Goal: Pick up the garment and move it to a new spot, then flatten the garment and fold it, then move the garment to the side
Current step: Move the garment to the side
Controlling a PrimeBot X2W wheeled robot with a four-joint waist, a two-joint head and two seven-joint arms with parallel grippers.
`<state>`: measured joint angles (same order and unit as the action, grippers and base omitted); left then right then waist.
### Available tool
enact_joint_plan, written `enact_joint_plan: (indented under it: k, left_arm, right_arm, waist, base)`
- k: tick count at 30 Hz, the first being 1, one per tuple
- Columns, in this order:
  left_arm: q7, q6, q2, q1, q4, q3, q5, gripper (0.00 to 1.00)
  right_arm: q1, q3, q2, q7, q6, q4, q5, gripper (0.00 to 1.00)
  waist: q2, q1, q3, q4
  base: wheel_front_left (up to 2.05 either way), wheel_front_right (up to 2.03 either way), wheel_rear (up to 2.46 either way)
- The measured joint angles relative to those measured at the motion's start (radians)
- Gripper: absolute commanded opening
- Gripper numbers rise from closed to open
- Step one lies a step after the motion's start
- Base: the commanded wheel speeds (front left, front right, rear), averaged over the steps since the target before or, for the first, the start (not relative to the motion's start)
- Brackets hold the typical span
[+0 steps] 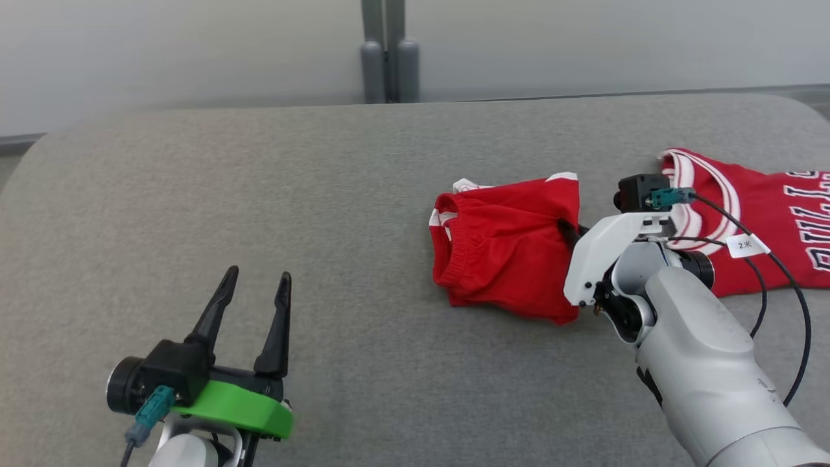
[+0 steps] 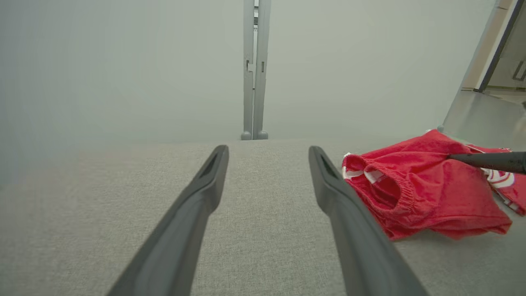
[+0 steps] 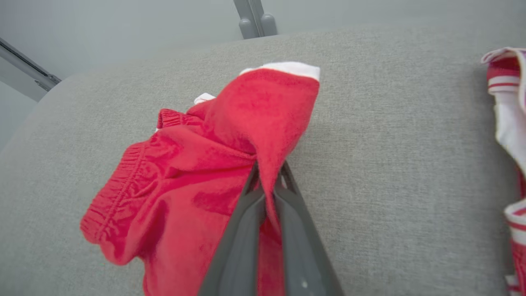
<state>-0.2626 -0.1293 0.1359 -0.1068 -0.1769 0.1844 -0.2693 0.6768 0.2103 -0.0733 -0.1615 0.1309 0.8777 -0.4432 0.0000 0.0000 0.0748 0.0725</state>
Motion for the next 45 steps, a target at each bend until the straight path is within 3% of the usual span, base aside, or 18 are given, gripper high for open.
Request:
enact_joint_plan:
  k: [15, 21, 34, 38, 45]
  left_arm:
    - [0.000, -0.001, 0.017, -0.067, 0.001, 0.119, -0.007, 1.00]
    - [0.000, -0.001, 0.048, -0.116, -0.007, 0.162, -0.021, 1.00]
    - [0.002, -0.001, 0.106, -0.219, -0.029, 0.236, -0.043, 1.00]
    - [0.003, -0.001, 0.115, -0.244, -0.029, 0.249, -0.047, 1.00]
    - [0.003, -0.001, 0.117, -0.266, -0.038, 0.259, -0.053, 1.00]
  right_arm:
    - [-0.063, 0.054, -0.046, -0.061, 0.000, -0.249, -0.086, 0.00]
    - [-0.041, 0.123, -0.155, -0.118, 0.000, -0.368, -0.107, 0.00]
    - [0.174, 0.365, -0.512, -0.164, 0.001, -0.432, -0.208, 0.00]
    - [0.251, 0.398, -0.569, -0.148, 0.001, -0.377, -0.212, 0.00]
    - [0.313, 0.390, -0.588, -0.117, 0.001, -0.209, -0.195, 0.00]
  waist:
    - [0.0000, 0.0000, 0.013, -0.287]
    - [0.0000, 0.0000, 0.069, -0.337]
    - [0.0000, 0.0000, 0.249, -0.314]
    - [0.0000, 0.0000, 0.295, -0.288]
    - [0.0000, 0.0000, 0.346, -0.235]
  base:
    - [0.00, 0.00, 0.00]
    - [0.00, 0.00, 0.00]
    - [0.00, 0.00, 0.00]
    - [0.00, 0.00, 0.00]
    - [0.00, 0.00, 0.00]
